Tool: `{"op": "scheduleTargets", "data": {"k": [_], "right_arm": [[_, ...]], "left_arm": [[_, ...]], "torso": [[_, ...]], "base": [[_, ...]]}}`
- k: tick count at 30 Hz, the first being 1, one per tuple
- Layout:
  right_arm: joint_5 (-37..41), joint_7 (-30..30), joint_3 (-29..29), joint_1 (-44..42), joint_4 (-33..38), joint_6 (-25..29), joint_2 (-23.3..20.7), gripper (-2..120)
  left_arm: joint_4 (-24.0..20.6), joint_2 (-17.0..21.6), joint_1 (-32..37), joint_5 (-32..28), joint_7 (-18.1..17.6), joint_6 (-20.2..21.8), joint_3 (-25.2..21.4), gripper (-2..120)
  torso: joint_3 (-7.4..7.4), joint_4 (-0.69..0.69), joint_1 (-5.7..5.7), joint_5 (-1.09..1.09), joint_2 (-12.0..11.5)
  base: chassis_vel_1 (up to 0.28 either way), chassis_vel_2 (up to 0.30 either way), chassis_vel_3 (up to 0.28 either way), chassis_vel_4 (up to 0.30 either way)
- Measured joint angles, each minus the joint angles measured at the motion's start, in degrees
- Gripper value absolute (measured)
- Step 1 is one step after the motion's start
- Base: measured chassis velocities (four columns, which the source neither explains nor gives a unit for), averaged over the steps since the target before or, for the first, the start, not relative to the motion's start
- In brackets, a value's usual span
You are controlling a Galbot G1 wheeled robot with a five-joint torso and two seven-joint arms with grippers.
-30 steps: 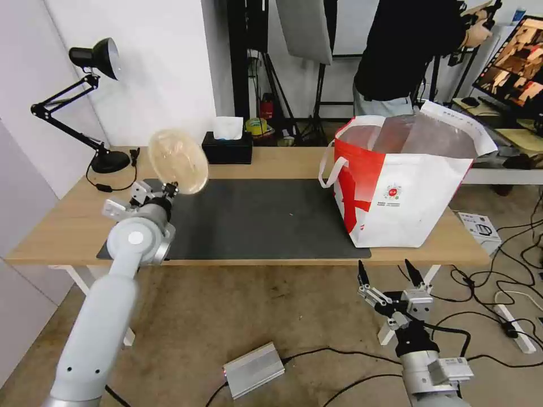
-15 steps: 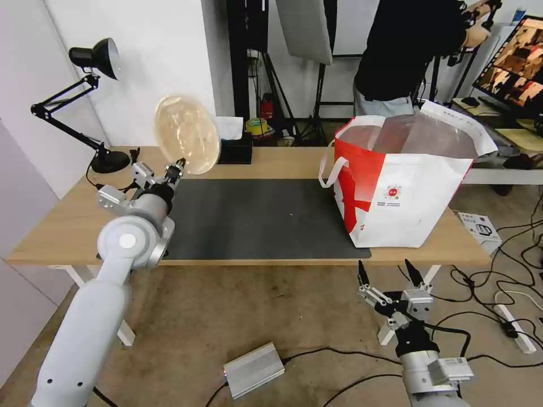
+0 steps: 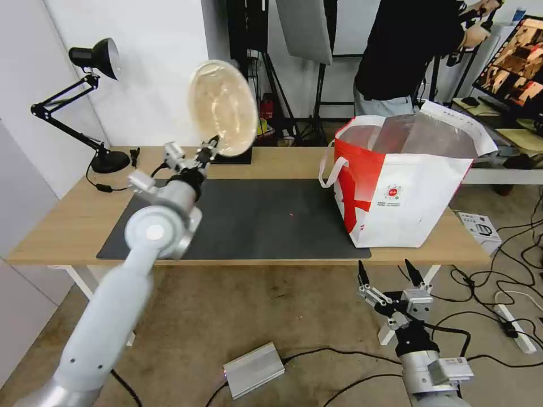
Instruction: Pick up the trash from the table and place it into the takeout bag.
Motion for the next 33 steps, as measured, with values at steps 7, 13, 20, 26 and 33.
{"op": "scheduleTargets", "data": {"k": [7,13,20,26,33], "right_arm": [[0.0,0.0,0.0,0.0,0.0,0.0,0.0,100],[0.0,0.0,0.0,0.0,0.0,0.0,0.0,100],[0.0,0.0,0.0,0.0,0.0,0.0,0.0,100],[0.0,0.0,0.0,0.0,0.0,0.0,0.0,100],[0.0,0.0,0.0,0.0,0.0,0.0,0.0,100]], "left_arm": [[3.6,-2.0,-5.0,0.6,0.3,-0.6,4.9,0],[6.9,-4.0,-9.5,0.9,0.4,-0.8,9.0,0],[11.6,-7.2,-14.4,1.6,0.5,-1.2,13.5,0],[15.8,-9.9,-17.5,2.5,1.1,-1.9,16.9,0],[18.9,-12.2,-19.3,3.2,1.9,-2.2,18.7,0]], "torso": [[0.00,0.00,0.00,0.00,0.0],[0.00,0.00,0.00,0.00,0.0],[0.00,0.00,0.00,0.00,0.0],[0.00,0.00,0.00,0.00,0.0],[0.00,0.00,0.00,0.00,0.0]], "base": [[0.000,0.000,0.000,0.000],[0.000,0.000,0.000,0.000],[0.000,0.000,0.000,0.000],[0.000,0.000,0.000,0.000],[0.000,0.000,0.000,0.000]]}}
